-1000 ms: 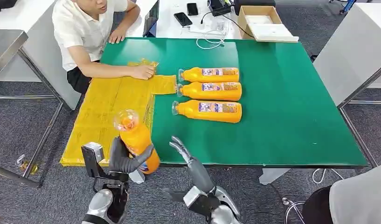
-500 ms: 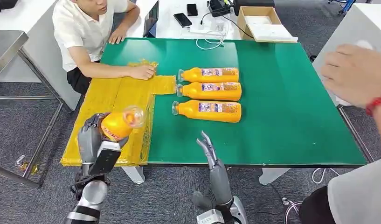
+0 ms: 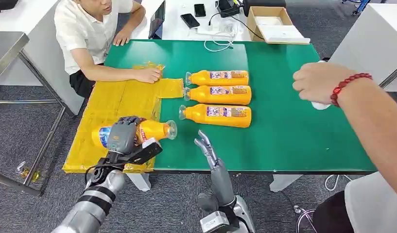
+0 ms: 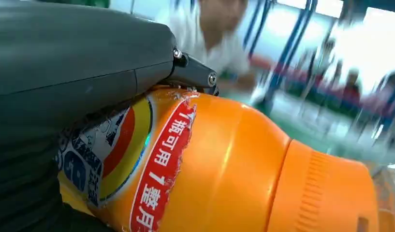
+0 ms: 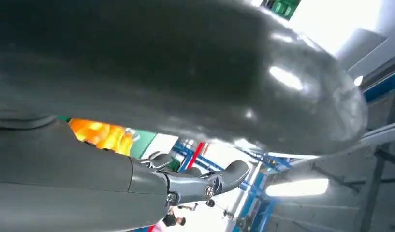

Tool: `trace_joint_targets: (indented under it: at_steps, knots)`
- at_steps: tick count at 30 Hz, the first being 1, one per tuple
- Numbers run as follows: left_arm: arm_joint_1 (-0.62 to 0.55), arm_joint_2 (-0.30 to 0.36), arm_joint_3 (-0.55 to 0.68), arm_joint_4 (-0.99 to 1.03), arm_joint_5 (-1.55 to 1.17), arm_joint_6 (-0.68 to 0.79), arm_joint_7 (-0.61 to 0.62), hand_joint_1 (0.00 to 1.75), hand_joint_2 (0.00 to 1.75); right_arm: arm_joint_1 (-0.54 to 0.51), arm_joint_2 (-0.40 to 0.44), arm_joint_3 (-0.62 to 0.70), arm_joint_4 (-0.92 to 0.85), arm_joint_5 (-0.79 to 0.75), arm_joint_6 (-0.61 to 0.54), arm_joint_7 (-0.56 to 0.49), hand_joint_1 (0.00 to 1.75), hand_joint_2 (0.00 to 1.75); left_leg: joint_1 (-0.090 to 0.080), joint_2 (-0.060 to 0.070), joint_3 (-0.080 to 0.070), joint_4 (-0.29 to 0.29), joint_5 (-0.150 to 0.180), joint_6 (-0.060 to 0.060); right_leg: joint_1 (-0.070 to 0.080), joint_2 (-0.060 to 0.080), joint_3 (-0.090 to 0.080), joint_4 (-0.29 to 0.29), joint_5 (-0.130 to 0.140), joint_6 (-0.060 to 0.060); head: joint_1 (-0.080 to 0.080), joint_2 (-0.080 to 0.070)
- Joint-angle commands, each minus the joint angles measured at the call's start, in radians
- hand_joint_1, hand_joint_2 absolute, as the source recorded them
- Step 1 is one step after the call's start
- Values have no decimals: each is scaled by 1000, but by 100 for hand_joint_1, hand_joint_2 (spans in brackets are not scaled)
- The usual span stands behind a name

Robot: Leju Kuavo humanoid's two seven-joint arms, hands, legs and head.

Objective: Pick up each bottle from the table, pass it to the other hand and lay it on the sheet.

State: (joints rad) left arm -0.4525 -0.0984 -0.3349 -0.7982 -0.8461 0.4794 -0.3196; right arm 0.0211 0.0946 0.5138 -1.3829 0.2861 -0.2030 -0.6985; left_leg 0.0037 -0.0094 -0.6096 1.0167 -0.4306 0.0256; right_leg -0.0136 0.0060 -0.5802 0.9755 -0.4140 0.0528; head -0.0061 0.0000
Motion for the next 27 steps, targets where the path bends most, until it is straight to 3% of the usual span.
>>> trace_joint_targets:
  at_steps: [1,6,24,25,26,27]
  knots:
    - [-217,50,-35,436,-37,-116,127,175,175,-47,8,29,132,-22,13,0,0,0,1,1,4,-1,-1,-1,1,0,3,-1,-1,-2,0,0]
    - [-219,51,-1,482,-25,-168,200,175,175,-53,17,38,162,-22,0,0,0,0,1,4,6,-2,-1,-2,1,3,5,-1,0,-2,0,0]
    - [-217,45,10,493,-27,-184,228,175,175,-61,22,39,180,-24,-11,0,0,0,0,7,10,-3,-1,-4,0,5,5,3,0,-3,0,0]
    - [-214,42,18,498,-19,-204,235,166,175,-63,25,36,189,-25,-16,0,0,0,0,6,10,-3,-1,-4,0,5,5,4,0,-3,0,0]
    - [-212,38,24,500,-16,-224,234,131,175,-64,26,32,195,-29,-22,0,0,0,0,6,10,-3,-1,-3,0,4,5,3,0,-2,0,0]
    - [-213,32,48,508,10,-266,236,82,175,-69,28,28,210,-33,-23,0,0,0,0,5,10,-2,-1,-3,0,4,5,4,0,-2,0,0]
